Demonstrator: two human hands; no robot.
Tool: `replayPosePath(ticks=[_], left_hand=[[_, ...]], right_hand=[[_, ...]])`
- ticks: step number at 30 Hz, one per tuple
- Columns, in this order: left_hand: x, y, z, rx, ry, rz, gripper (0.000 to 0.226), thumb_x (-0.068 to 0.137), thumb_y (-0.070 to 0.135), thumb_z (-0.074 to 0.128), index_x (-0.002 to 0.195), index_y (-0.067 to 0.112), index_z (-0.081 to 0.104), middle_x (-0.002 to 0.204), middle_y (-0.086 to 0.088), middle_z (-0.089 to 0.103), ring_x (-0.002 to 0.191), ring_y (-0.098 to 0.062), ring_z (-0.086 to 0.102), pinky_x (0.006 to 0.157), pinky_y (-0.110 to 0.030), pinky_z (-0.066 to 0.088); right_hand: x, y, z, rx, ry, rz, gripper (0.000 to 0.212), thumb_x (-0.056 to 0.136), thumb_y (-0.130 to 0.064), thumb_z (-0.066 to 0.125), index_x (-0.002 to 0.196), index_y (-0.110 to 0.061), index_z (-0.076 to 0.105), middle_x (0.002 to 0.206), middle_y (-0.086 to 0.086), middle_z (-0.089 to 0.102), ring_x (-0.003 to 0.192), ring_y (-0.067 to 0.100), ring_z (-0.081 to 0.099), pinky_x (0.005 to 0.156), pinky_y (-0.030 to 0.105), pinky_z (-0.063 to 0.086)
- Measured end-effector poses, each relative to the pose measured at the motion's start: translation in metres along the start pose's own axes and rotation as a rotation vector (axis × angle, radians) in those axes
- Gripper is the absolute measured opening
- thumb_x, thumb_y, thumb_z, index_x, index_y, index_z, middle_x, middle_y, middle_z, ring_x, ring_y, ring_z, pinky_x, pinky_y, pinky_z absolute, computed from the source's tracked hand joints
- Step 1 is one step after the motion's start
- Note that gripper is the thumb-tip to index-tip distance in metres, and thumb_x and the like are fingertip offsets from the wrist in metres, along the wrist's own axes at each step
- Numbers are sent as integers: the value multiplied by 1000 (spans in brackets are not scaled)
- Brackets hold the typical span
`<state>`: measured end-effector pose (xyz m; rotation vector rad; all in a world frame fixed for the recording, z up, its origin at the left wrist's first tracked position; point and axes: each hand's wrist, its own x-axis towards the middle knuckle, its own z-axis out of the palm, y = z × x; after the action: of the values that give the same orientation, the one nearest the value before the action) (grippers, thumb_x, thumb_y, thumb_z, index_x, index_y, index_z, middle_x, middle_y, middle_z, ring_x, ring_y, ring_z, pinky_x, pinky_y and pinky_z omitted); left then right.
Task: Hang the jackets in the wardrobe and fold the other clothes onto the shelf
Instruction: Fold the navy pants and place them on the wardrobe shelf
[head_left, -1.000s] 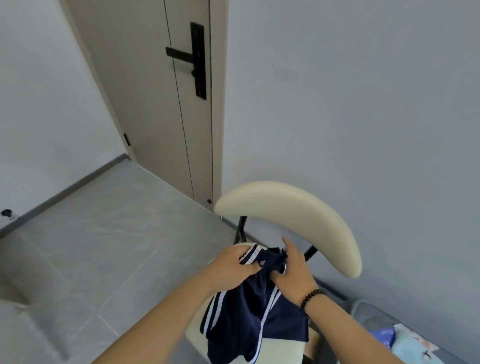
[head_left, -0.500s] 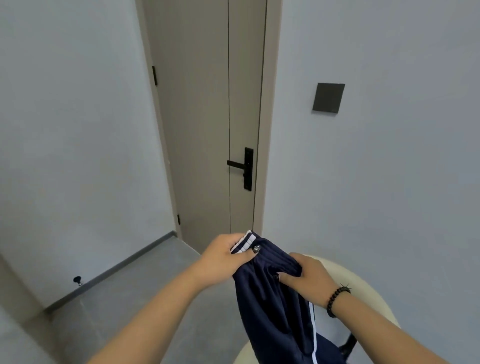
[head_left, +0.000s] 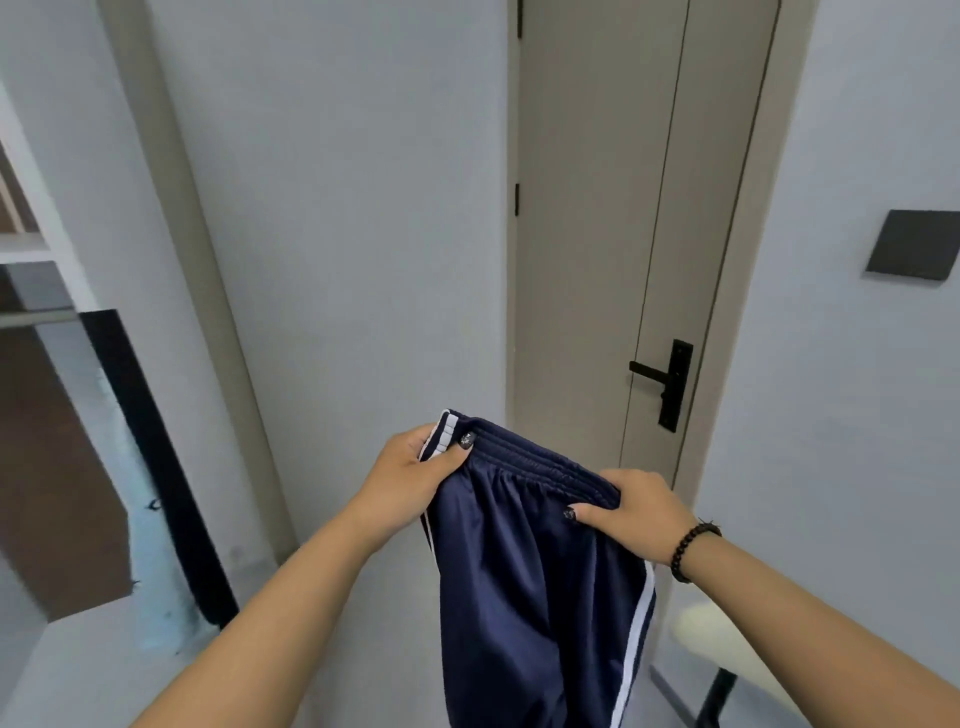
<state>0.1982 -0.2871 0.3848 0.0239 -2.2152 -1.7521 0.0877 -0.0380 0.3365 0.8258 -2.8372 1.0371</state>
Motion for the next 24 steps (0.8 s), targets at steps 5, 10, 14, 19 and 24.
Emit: replayPosePath(ticks=[5, 10, 14, 19, 24], left_hand=[[-27, 13, -32, 66, 186, -32, 17, 96, 23, 60, 94, 10, 71, 86, -2, 69, 80, -10, 61, 77, -22, 51], [-61, 22, -63, 139, 408, -90, 21, 96, 29, 59, 95, 11, 71, 89, -4, 71, 77, -9, 65, 70, -18, 52], [-101, 19, -77, 187, 553, -107, 16, 95, 32, 60, 87, 29, 73, 86, 4, 73, 80, -9, 69, 67, -20, 53], [-164, 7, -91, 228, 685, -155, 16, 95, 34, 60, 88, 29, 73, 91, -5, 73, 85, -16, 69, 77, -28, 56], [-215, 5, -122, 240, 846, -177, 16, 95, 34, 59, 87, 33, 73, 94, -5, 71, 87, -15, 69, 78, -27, 57]], right_hand=[[40, -25, 19, 84, -126, -132, 33, 77, -55, 68, 75, -22, 69, 69, -7, 69, 66, 3, 63, 59, 16, 48], [69, -65, 39, 166, -275, -276, 42, 76, -58, 68, 75, -16, 68, 69, -3, 68, 60, 3, 60, 58, 18, 47], [77, -93, 63, 151, -379, -403, 39, 74, -60, 69, 69, -22, 66, 65, -8, 64, 55, -6, 54, 52, 10, 40], [69, -131, 98, 89, -505, -519, 48, 70, -62, 71, 62, -16, 60, 59, -10, 55, 49, -2, 47, 49, 15, 34], [55, -188, 117, 29, -564, -661, 50, 57, -70, 71, 56, -23, 54, 56, -10, 51, 48, 1, 44, 47, 16, 33]])
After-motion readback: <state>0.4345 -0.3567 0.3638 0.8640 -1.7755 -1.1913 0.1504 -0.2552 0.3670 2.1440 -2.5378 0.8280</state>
